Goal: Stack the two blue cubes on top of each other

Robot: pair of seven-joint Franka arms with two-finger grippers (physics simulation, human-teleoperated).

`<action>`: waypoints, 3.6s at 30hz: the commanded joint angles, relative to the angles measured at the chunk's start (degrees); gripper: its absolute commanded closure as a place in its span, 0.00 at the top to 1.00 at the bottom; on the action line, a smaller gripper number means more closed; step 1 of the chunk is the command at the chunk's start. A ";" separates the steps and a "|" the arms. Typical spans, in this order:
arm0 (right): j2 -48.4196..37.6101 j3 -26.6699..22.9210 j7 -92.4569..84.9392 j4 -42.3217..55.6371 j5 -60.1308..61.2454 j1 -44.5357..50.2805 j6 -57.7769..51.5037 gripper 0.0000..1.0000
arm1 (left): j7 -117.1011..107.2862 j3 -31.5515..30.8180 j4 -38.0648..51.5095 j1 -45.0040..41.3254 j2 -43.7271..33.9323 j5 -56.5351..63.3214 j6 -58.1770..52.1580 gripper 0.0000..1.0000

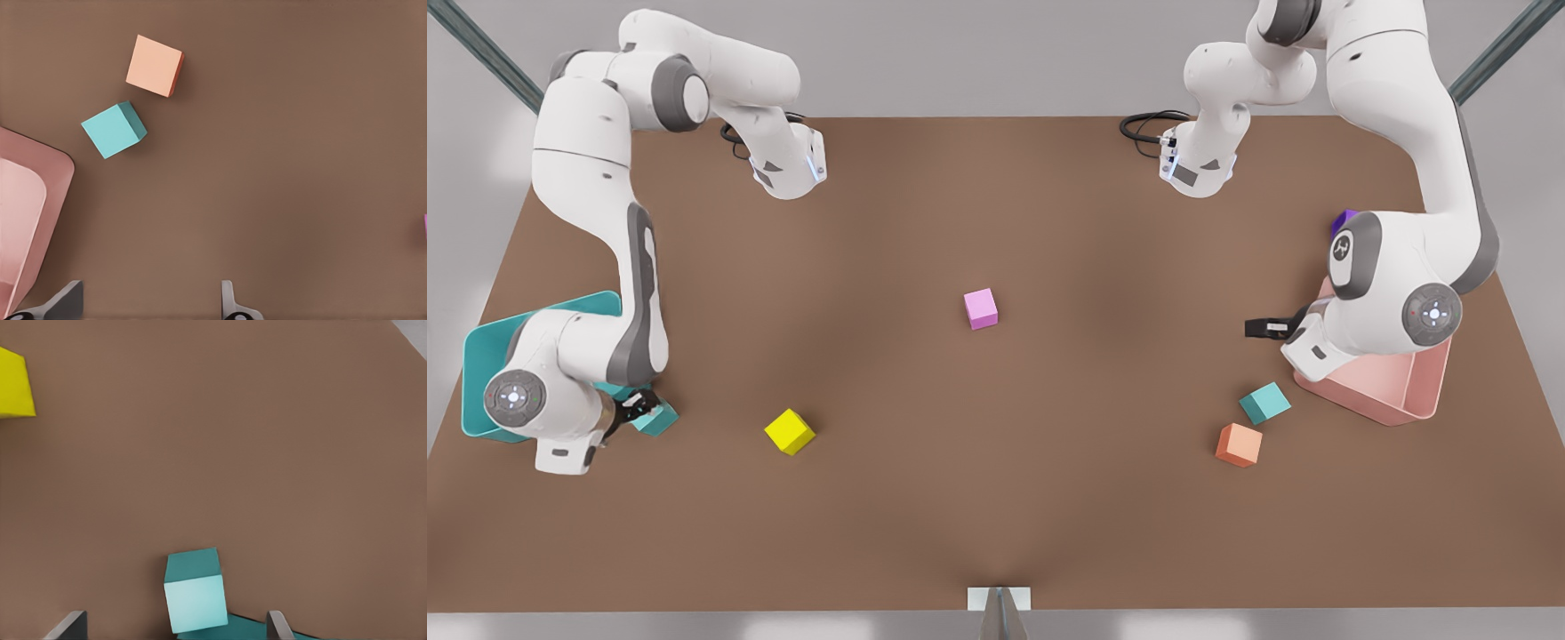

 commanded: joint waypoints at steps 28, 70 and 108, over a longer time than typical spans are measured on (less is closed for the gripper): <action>2.17 -0.74 -24.00 -11.48 9.91 -6.85 9.61 1.00 | -0.03 0.00 0.04 0.26 0.95 -1.22 0.01 1.00; 7.79 -0.66 -22.24 -11.66 10.79 -7.38 14.44 0.76 | -0.21 0.09 1.71 2.02 2.54 -1.22 0.10 1.00; 21.06 -0.04 45.34 18.23 14.04 50.45 15.22 0.61 | -22.80 2.55 -12.97 6.59 17.39 -5.00 41.49 1.00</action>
